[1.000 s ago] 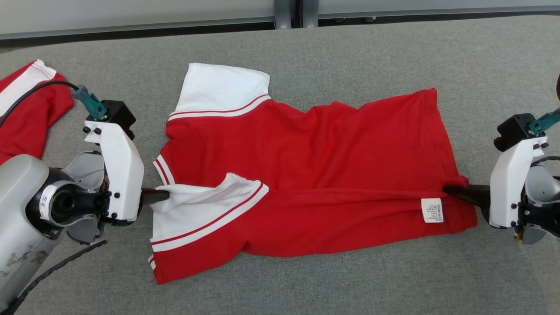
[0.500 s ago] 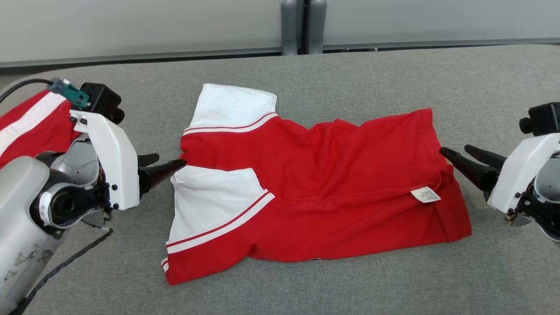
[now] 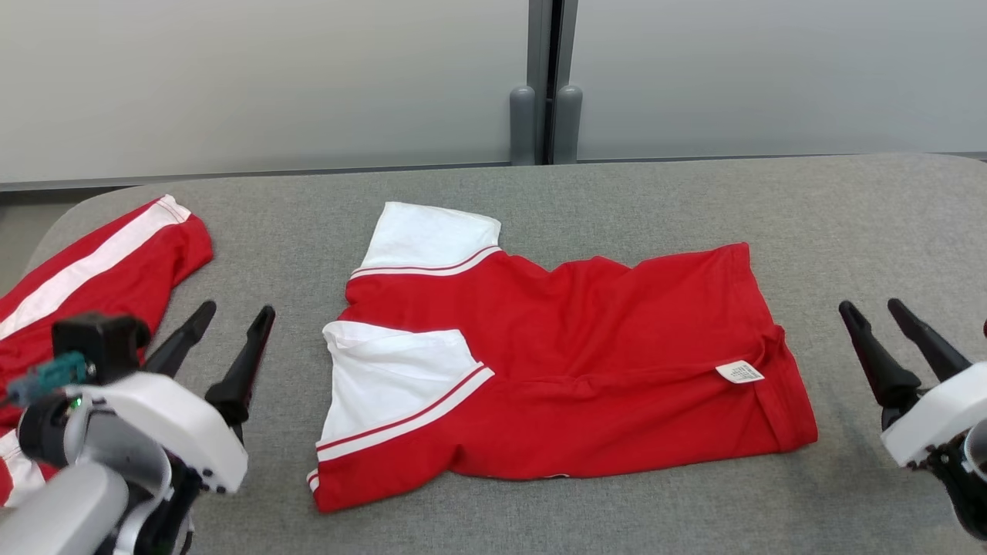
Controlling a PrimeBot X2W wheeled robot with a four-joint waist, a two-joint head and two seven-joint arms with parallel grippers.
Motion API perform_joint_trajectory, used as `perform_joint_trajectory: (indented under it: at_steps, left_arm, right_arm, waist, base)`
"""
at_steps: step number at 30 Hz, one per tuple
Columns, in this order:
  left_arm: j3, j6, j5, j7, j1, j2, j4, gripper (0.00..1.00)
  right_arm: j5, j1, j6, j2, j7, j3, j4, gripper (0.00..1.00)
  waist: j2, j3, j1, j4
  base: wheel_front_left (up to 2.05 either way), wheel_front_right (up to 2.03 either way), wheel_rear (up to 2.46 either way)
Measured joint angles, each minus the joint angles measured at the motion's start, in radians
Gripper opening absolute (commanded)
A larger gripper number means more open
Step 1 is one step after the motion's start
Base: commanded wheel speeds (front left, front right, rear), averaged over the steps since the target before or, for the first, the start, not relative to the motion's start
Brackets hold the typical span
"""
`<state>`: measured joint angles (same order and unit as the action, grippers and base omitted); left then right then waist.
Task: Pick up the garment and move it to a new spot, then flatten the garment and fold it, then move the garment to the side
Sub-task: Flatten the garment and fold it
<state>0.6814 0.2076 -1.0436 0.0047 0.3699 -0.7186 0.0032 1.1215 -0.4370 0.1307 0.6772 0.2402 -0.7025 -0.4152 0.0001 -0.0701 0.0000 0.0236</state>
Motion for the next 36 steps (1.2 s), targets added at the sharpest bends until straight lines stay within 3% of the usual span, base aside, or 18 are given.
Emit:
perform_joint_trajectory:
  at_steps: [5, 9, 13, 17, 25, 36]
  left_arm:
    - [-0.001, 0.102, 0.039, -0.149, -0.162, 0.03, -0.048, 1.0]
    - [0.032, 0.146, 0.045, -0.171, -0.242, 0.065, -0.05, 1.0]
    - [0.083, 0.155, 0.051, -0.128, -0.259, 0.08, -0.01, 1.0]
    - [0.11, 0.152, 0.048, -0.081, -0.253, 0.096, 0.018, 1.0]
    - [0.169, 0.091, 0.003, 0.039, -0.219, 0.139, 0.126, 1.0]
    - [0.184, 0.039, -0.007, 0.09, -0.142, 0.18, 0.224, 1.0]
  right_arm:
    - [-0.049, 0.113, 0.0, -0.066, 0.005, 0.068, -0.03, 1.0]
    - [-0.071, 0.174, 0.0, -0.117, -0.037, 0.095, -0.042, 1.0]
    - [-0.106, 0.187, 0.0, -0.163, -0.094, 0.108, -0.054, 1.0]
    - [-0.148, 0.193, 0.0, -0.2, -0.15, 0.129, -0.086, 1.0]
    - [-0.23, 0.194, 0.0, -0.249, -0.234, 0.175, -0.105, 1.0]
    - [-0.301, 0.198, 0.0, -0.28, -0.306, 0.233, -0.072, 1.0]
  waist:
    - [0.0, 0.002, 0.0, -0.004]
    - [0.0, -0.004, 0.0, -0.004]
    - [0.0, -0.009, 0.0, -0.002]
    - [0.0, -0.005, 0.0, 0.004]
    - [0.0, -0.002, 0.0, 0.009]
    - [0.0, -0.023, 0.0, 0.004]
  base:
    - [0.0, 0.0, 0.0]
    - [0.0, 0.0, 0.0]
    - [0.0, 0.0, 0.0]
    - [0.0, 0.0, 0.0]
    - [0.0, 0.0, 0.0]
    - [0.0, 0.0, 0.0]
